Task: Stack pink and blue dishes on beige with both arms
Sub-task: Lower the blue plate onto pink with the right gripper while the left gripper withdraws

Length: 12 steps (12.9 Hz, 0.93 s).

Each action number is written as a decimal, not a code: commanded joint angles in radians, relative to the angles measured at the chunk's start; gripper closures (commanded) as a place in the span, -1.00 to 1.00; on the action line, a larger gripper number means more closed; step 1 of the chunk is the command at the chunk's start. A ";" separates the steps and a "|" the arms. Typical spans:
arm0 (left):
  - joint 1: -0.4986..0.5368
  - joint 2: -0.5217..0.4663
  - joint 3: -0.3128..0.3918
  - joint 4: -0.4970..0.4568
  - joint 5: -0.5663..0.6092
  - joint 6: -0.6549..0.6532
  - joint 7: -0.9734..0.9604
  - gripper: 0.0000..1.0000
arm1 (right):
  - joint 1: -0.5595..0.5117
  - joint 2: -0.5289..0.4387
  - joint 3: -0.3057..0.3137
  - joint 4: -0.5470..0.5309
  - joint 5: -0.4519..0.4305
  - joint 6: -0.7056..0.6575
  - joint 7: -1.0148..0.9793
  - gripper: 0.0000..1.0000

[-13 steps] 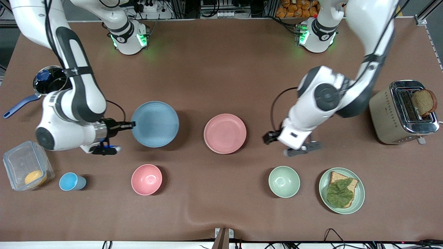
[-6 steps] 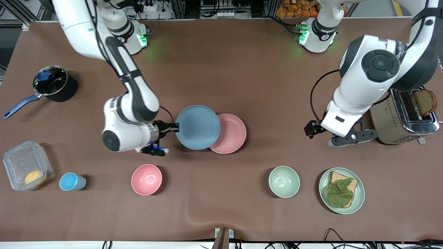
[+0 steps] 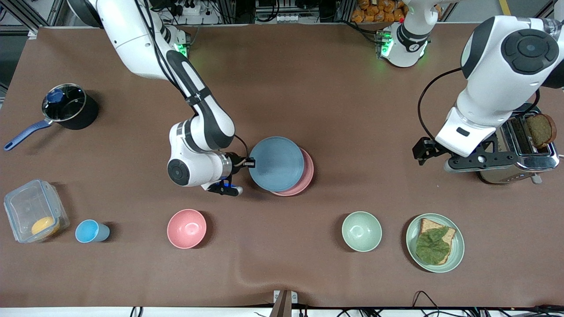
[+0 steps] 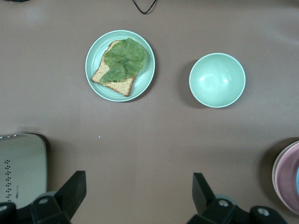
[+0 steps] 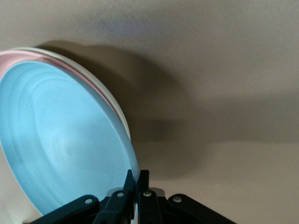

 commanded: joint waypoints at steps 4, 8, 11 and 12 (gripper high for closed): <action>0.006 -0.034 -0.002 0.042 0.007 -0.084 0.044 -1.00 | 0.032 0.042 -0.012 0.044 0.059 0.040 0.007 1.00; 0.006 -0.032 -0.002 0.113 -0.012 -0.176 0.063 -1.00 | 0.049 0.047 -0.010 0.044 0.076 0.071 0.007 1.00; 0.006 -0.026 -0.001 0.115 -0.012 -0.193 0.092 -1.00 | 0.056 0.053 -0.012 0.046 0.105 0.086 -0.002 -0.99; 0.005 -0.025 -0.001 0.115 -0.010 -0.193 0.092 -1.00 | 0.062 0.053 -0.012 0.044 0.103 0.113 -0.008 -1.00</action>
